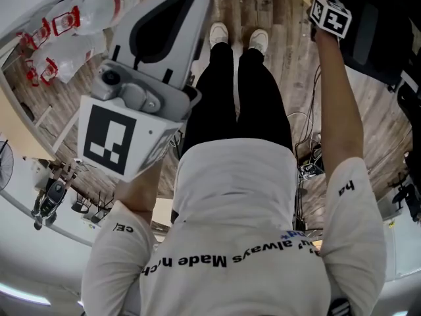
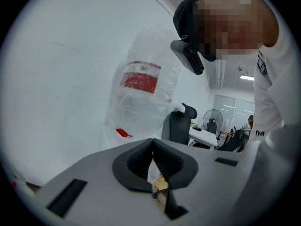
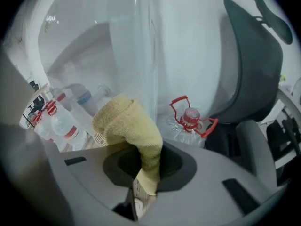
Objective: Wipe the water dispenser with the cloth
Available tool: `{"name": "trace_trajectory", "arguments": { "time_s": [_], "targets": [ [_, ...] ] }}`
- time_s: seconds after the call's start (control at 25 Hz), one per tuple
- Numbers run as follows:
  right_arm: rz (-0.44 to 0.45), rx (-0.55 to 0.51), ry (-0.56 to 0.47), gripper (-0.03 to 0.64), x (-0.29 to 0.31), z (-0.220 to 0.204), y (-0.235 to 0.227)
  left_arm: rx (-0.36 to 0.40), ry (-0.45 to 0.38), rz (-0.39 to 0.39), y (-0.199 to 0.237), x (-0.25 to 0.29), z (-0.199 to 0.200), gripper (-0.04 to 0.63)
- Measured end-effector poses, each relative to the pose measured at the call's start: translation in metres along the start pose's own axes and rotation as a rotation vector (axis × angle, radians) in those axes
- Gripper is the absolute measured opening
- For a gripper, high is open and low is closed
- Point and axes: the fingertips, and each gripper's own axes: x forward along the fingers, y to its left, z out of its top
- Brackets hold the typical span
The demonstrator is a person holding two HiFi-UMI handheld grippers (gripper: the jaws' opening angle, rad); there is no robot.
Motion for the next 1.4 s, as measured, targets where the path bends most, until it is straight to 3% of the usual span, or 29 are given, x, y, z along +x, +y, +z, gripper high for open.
{"name": "trace_trajectory", "arguments": {
  "time_s": [0.32, 0.76, 1.04, 1.4],
  "targets": [
    [-0.002, 0.041, -0.159, 0.064, -0.085, 0.014, 0.005, -0.004, -0.017, 0.007, -0.003, -0.001, 0.006, 0.019],
    [0.103, 0.005, -0.33, 0.064, -0.185, 0.07, 0.086, -0.003, -0.036, 0.011, -0.009, -0.008, 0.005, 0.019],
    [0.183, -0.104, -0.387, 0.064, -0.206, 0.098, 0.155, -0.011, -0.044, 0.032, -0.003, -0.021, 0.004, 0.02],
    [0.292, -0.132, -0.399, 0.064, -0.197, 0.122, 0.229, -0.02, -0.053, 0.061, 0.01, -0.035, 0.004, 0.02]
  ]
}}
